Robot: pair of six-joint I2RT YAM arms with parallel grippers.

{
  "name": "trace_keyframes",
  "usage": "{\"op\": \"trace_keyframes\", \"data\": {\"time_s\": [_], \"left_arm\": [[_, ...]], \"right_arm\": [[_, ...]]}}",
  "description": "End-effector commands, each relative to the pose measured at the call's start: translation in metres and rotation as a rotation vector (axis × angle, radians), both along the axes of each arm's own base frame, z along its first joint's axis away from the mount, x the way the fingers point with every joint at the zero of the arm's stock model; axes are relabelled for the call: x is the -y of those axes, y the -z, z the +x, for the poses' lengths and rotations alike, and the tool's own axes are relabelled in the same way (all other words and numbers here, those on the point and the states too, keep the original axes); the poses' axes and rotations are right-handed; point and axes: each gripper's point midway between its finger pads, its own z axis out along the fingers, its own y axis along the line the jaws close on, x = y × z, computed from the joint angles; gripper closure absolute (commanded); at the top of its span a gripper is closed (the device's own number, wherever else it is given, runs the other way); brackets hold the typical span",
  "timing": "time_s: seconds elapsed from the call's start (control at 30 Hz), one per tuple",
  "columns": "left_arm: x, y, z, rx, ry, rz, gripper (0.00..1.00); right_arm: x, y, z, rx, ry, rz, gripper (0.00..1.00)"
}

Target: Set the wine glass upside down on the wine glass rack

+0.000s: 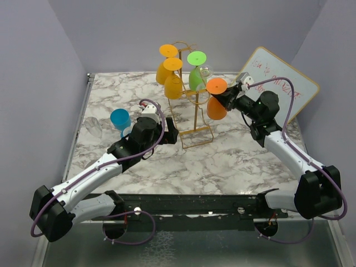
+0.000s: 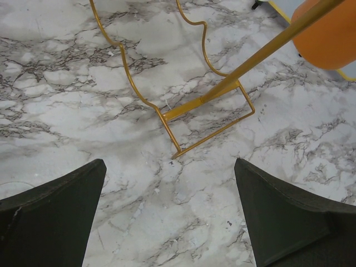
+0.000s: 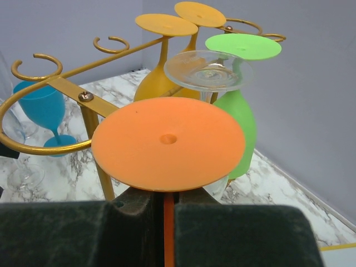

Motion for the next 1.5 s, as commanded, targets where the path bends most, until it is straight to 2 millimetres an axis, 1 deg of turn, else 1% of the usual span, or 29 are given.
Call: {"op": "trace_keyframes", "data": {"time_s": [0.0,0.17,0.37,0.47,0.57,0.7,0.83,0.9,1.0,1.1,1.13,1.23,1.27,1.3,1.37,1.47], "left_arm": [[0.001,-0.016,0.001,0.021,0.014,-0.014,0.01],[-0.003,-0.022,0.002,0.038,0.004,-0.008,0.01],[-0.008,-0.029,0.002,0.054,-0.012,0.004,0.01],[-0.014,-0.034,0.003,0.068,-0.028,0.019,0.01],[-0.021,-0.043,0.004,0.096,-0.035,0.064,0.01],[-0.040,-0.063,0.005,0.137,-0.068,0.149,0.01],[-0.055,-0.080,0.002,0.168,-0.099,0.188,0.01],[-0.065,-0.086,0.001,0.173,-0.140,0.199,0.01],[-0.083,-0.089,-0.003,0.165,-0.209,0.226,0.01],[-0.095,-0.085,-0.009,0.142,-0.246,0.257,0.01],[-0.099,-0.082,-0.010,0.125,-0.263,0.266,0.03],[-0.107,-0.067,-0.013,0.054,-0.325,0.286,0.17],[-0.111,-0.059,-0.015,0.020,-0.361,0.288,0.21],[-0.112,-0.052,-0.017,-0.011,-0.378,0.285,0.23],[-0.113,-0.040,-0.018,-0.048,-0.392,0.302,0.27],[-0.121,-0.029,-0.018,-0.067,-0.450,0.328,0.29]], "right_arm": [[-0.012,0.008,-0.010,-0.039,-0.093,-0.020,0.92],[-0.017,0.009,-0.018,-0.044,-0.149,-0.027,0.83],[-0.018,0.010,-0.021,-0.048,-0.160,-0.025,0.74],[-0.016,0.008,-0.021,-0.054,-0.142,-0.016,0.67],[-0.008,0.004,-0.019,-0.067,-0.079,0.005,0.61],[0.004,0.003,-0.024,-0.086,-0.010,0.014,0.48],[0.016,0.006,-0.037,-0.099,0.041,0.032,0.39],[0.023,0.005,-0.043,-0.116,0.080,0.050,0.36],[0.031,0.007,-0.055,-0.154,0.111,0.073,0.36],[0.037,0.013,-0.067,-0.204,0.131,0.085,0.36],[0.040,0.016,-0.070,-0.226,0.146,0.095,0.35],[0.045,0.022,-0.085,-0.276,0.156,0.120,0.35],[0.043,0.020,-0.092,-0.271,0.134,0.134,0.35],[0.042,0.018,-0.100,-0.266,0.111,0.157,0.35],[0.041,0.005,-0.116,-0.239,0.072,0.218,0.35],[0.042,-0.002,-0.128,-0.246,0.055,0.278,0.35]]}}
